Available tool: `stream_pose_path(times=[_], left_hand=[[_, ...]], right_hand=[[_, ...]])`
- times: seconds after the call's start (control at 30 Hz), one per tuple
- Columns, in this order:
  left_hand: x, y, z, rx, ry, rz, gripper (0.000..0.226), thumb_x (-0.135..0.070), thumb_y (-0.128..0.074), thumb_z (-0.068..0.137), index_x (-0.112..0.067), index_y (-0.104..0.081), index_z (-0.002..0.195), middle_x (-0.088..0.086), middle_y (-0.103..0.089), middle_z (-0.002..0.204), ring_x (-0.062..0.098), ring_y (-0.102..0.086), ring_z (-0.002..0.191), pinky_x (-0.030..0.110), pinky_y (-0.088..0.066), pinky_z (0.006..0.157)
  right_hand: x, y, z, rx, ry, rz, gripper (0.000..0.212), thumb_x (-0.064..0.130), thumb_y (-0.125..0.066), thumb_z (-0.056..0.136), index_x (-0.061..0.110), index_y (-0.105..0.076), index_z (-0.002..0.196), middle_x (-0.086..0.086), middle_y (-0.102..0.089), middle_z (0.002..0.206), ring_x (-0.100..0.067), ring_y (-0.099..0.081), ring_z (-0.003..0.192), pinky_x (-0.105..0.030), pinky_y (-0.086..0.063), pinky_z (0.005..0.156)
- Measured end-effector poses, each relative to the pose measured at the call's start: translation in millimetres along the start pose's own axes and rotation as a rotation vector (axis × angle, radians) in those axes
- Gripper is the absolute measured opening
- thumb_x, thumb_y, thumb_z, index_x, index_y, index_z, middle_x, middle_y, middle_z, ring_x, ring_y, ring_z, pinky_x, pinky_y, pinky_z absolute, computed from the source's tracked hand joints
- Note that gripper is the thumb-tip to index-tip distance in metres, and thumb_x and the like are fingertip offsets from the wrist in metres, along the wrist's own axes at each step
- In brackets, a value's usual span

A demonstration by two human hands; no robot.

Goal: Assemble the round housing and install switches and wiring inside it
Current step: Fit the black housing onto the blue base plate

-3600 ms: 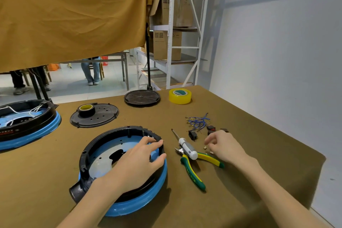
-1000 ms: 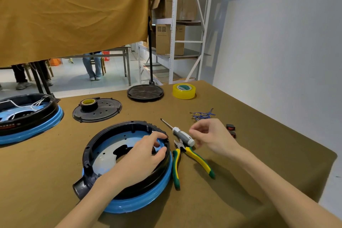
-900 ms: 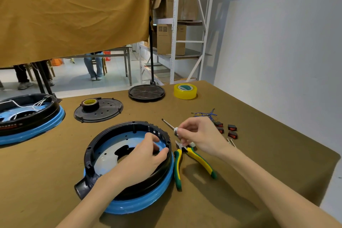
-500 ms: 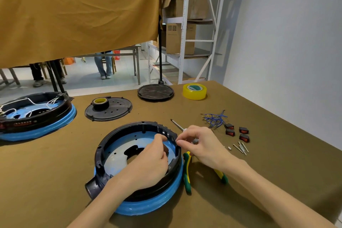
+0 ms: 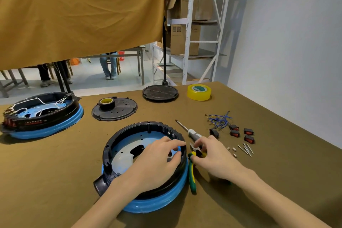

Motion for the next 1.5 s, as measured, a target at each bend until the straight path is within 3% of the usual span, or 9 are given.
stream_pose_path(times=[0.1, 0.3, 0.53, 0.63, 0.8, 0.97, 1.17, 1.37, 1.5], left_hand=[[-3.5, 1.1, 0.2, -0.04, -0.015, 0.061, 0.039, -0.047, -0.047, 0.104, -0.048, -0.052, 0.143, -0.031, -0.047, 0.107, -0.002, -0.055, 0.096, 0.017, -0.044, 0.082], [-9.1, 0.9, -2.6, -0.007, -0.043, 0.138, 0.064, -0.073, -0.044, 0.087, -0.045, -0.048, 0.144, -0.026, -0.055, 0.117, -0.001, -0.055, 0.106, 0.027, -0.051, 0.095], [0.9, -9.9, -12.5, 0.245, 0.02, 0.301, 0.091, -0.073, -0.058, 0.078, -0.057, -0.005, 0.15, -0.011, -0.046, 0.107, 0.013, -0.047, 0.098, 0.03, -0.041, 0.081], [5.1, -12.7, -12.4, 0.316, 0.082, 0.31, 0.097, -0.065, -0.066, 0.08, -0.062, 0.006, 0.145, -0.005, -0.038, 0.109, 0.018, -0.042, 0.095, 0.03, -0.037, 0.076], [12.8, -20.0, -14.6, 0.444, 0.151, 0.211, 0.108, -0.056, -0.074, 0.082, -0.067, 0.017, 0.14, 0.002, -0.03, 0.134, 0.012, -0.06, 0.071, 0.02, -0.041, 0.061], [12.6, -22.9, -14.3, 0.45, 0.19, 0.172, 0.108, -0.049, -0.075, 0.085, -0.06, 0.013, 0.148, 0.005, -0.022, 0.145, 0.012, -0.061, 0.07, 0.019, -0.041, 0.06], [2.7, -29.6, -15.2, 0.394, 0.227, 0.136, 0.108, -0.043, -0.075, 0.083, -0.063, 0.011, 0.146, 0.004, -0.012, 0.148, 0.021, -0.066, 0.081, 0.032, -0.058, 0.073], [5.2, -22.0, -20.7, 0.286, 0.184, 0.123, 0.107, -0.045, -0.076, 0.078, -0.064, 0.007, 0.142, 0.004, -0.022, 0.126, 0.03, -0.062, 0.087, 0.035, -0.052, 0.069], [3.8, -17.1, -19.2, 0.262, 0.187, 0.172, 0.109, -0.048, -0.076, 0.079, -0.061, 0.009, 0.146, 0.006, -0.02, 0.138, 0.035, -0.06, 0.102, 0.04, -0.051, 0.08]], right_hand=[[3.5, 3.6, -2.4, -0.051, 0.002, -0.102, 0.023, 0.054, -0.066, 0.093, 0.04, -0.062, 0.11, 0.01, -0.047, 0.103, -0.008, -0.054, 0.095, -0.027, -0.051, 0.076], [7.4, -2.6, -6.4, -0.029, -0.072, -0.252, 0.034, 0.066, -0.058, 0.089, 0.032, -0.054, 0.091, 0.007, -0.04, 0.098, -0.015, -0.053, 0.092, -0.026, -0.036, 0.06], [9.4, 18.4, -8.0, -0.116, -0.044, -0.349, 0.03, 0.049, -0.065, 0.088, 0.027, -0.053, 0.105, 0.004, -0.047, 0.106, -0.02, -0.052, 0.099, -0.031, -0.04, 0.079], [22.4, 18.0, -10.4, -0.155, 0.07, 0.064, 0.015, 0.039, -0.062, 0.096, 0.028, -0.055, 0.103, 0.01, -0.055, 0.099, -0.012, -0.058, 0.089, -0.02, -0.044, 0.072], [38.6, -5.7, 0.1, 0.272, -0.324, 0.6, 0.044, 0.05, -0.048, 0.103, 0.017, -0.06, 0.129, -0.012, -0.068, 0.112, -0.015, -0.067, 0.089, -0.027, -0.06, 0.08], [36.5, -11.2, 5.2, 0.312, -0.368, 0.663, 0.039, 0.046, -0.055, 0.102, 0.013, -0.063, 0.12, -0.001, -0.067, 0.086, -0.013, -0.065, 0.075, -0.024, -0.058, 0.07], [33.3, -9.4, 10.0, 0.327, -0.375, 0.664, 0.03, 0.046, -0.057, 0.102, 0.019, -0.068, 0.108, -0.008, -0.073, 0.103, -0.018, -0.071, 0.095, -0.027, -0.056, 0.077], [30.5, -3.8, 13.4, 0.354, -0.427, 0.704, 0.045, 0.05, -0.063, 0.097, 0.008, -0.069, 0.115, -0.022, -0.067, 0.12, -0.031, -0.069, 0.11, -0.04, -0.058, 0.097], [38.3, 2.0, 13.2, 0.419, -0.433, 0.784, 0.042, 0.038, -0.072, 0.093, 0.006, -0.065, 0.12, -0.027, -0.069, 0.119, -0.036, -0.073, 0.106, -0.047, -0.056, 0.101]])
Point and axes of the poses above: each hand's wrist, its own z-axis towards the middle knuckle, its own y-axis out of the back of the hand, x = y × z, the point moved 6 cm from there along z, towards the middle knuckle
